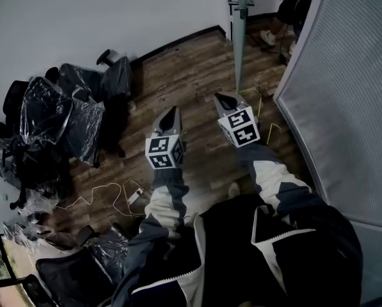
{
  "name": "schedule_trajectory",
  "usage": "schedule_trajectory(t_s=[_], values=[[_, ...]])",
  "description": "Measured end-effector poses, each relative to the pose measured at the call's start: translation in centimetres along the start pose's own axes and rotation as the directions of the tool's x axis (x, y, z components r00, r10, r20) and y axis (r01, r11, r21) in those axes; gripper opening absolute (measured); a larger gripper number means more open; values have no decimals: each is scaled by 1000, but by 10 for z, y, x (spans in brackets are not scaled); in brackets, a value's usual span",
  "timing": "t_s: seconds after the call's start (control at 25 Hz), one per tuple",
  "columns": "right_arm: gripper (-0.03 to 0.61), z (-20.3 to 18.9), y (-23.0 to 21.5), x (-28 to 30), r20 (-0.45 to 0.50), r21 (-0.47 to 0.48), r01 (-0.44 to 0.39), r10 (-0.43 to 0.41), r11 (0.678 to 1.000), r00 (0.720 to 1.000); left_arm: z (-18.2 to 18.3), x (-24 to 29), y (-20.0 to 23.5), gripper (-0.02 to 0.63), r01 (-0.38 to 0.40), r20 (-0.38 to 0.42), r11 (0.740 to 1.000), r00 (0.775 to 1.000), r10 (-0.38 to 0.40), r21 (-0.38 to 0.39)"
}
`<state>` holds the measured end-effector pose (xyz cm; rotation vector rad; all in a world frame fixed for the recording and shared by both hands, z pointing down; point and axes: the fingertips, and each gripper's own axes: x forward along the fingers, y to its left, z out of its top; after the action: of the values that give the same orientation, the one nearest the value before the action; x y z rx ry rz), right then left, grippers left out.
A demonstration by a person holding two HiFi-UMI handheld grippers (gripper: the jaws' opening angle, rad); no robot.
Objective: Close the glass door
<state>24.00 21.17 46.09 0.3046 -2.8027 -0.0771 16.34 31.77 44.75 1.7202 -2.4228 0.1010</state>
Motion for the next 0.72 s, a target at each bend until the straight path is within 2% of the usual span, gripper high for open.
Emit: schedule_trajectory(t_s=[0.28, 0.4, 0.48, 0.56, 0.72], values=[[5, 4, -31, 31, 13, -10, -51, 51, 999, 999, 8, 45, -10, -1, 20, -7, 1000, 1000, -20, -9], [5, 7, -38, 50, 15, -12, -60, 60, 998, 998, 11, 61, 4, 0, 10, 0, 1000, 1000, -10, -6], [5, 10, -40, 64, 11, -15, -66, 66, 998, 998, 13, 74, 14, 0, 14, 6, 999, 1000, -14, -32], [5, 13, -43, 76, 6, -23, -66, 66, 998, 998, 15, 88, 23, 0, 31, 14, 998, 999, -30, -60], [5, 22, -59, 112, 12, -37, -20, 20, 999, 1000, 21, 126, 48, 0, 79, 34, 996, 996, -78, -52]])
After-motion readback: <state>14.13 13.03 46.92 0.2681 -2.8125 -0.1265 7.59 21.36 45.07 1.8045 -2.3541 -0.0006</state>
